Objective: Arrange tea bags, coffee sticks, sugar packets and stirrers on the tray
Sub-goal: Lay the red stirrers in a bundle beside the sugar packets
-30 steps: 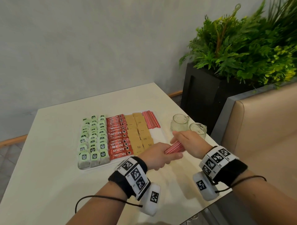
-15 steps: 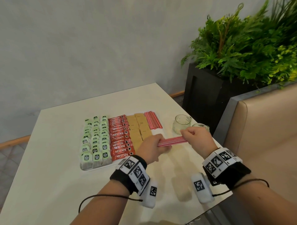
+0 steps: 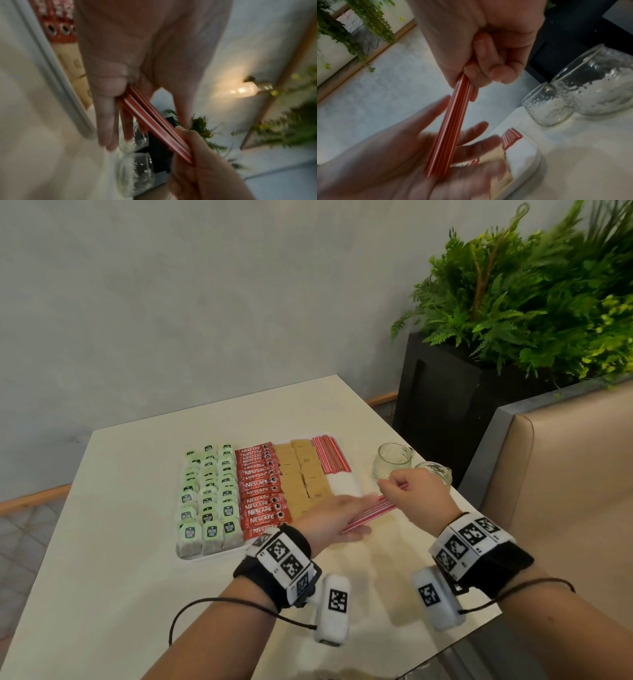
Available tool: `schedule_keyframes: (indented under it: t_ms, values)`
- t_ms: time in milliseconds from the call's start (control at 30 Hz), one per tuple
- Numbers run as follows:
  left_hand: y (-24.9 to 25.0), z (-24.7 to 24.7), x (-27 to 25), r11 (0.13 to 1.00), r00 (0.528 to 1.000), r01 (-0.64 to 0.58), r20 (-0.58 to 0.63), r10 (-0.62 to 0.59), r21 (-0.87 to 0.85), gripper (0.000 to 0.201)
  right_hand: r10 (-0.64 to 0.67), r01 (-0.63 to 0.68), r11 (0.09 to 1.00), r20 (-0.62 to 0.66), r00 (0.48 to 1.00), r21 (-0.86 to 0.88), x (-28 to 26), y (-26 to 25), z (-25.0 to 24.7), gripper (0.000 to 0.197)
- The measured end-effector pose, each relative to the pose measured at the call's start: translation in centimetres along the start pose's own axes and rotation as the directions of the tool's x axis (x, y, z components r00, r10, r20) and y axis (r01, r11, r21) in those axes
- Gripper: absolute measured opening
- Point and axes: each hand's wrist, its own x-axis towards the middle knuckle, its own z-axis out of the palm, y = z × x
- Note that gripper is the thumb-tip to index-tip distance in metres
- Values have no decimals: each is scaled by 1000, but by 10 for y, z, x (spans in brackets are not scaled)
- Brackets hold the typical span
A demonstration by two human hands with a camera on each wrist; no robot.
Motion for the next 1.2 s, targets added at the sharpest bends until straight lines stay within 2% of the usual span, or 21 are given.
schedule_keyframes:
  t_ms: [67,100,167,233,300,367,467,600,700,733,800,867,933,1000,1033,1067,1133,1200]
  values:
    - [-4,0,-4,931,986,-58,167,-3,361,48,20,-19,1000,94,995,-10,5,0,-7,39]
    - [-4,1,-6,902,977,-70,213,-24,425,41,25,-24,1000,146,989,-10,6,-2,-10,38]
    - [-3,7,-8,915,969,-46,242,-58,400,30,26,-30,999,234,972,12,6,-6,-10,39]
    - [-1,11,-10,935,974,-16,217,-66,353,28,35,-61,995,279,960,83,5,-9,-8,44]
    - [-2,12,-11,966,979,4,197,-56,257,29,46,-118,950,243,969,288,5,-6,-7,46]
    - [-3,12,-12,986,982,18,181,-49,165,29,47,-122,857,159,986,500,8,1,-6,45]
    - [-3,9,-12,996,984,38,170,-52,81,29,-67,-41,790,152,986,612,6,10,1,43]
    - [-1,10,-11,997,984,56,169,-65,56,29,-141,-38,794,245,959,607,2,16,9,44]
    - [1,11,-10,997,985,55,161,-64,56,29,-61,-115,748,240,969,653,10,14,6,37]
    - [2,11,-10,997,985,55,163,-63,54,30,-57,-127,742,250,967,658,12,15,5,45]
    - [4,11,-9,997,982,53,176,-63,59,30,-98,-109,775,289,952,622,10,13,5,71]
    - [7,13,-8,997,982,55,180,-65,59,29,-146,-61,788,283,948,612,7,7,2,83]
    - [9,13,-8,997,984,55,167,-62,48,29,-168,-59,794,311,935,605,10,3,-2,77]
    - [13,14,-8,999,990,49,135,-49,0,27,-176,-48,839,355,918,541,12,-2,-6,64]
    - [16,13,-8,997,995,42,97,-36,-61,26,-171,-26,866,344,923,499,12,-4,-8,66]
    - [19,12,-7,988,999,33,42,-27,-153,22,-167,2,886,315,934,463,11,-6,-9,75]
    - [26,9,-5,919,996,30,-66,-61,-392,17,-202,87,920,270,942,382,7,-13,-11,107]
    - [32,5,-3,824,988,29,-108,-108,-566,22,-292,215,938,285,913,271,0,-21,-10,131]
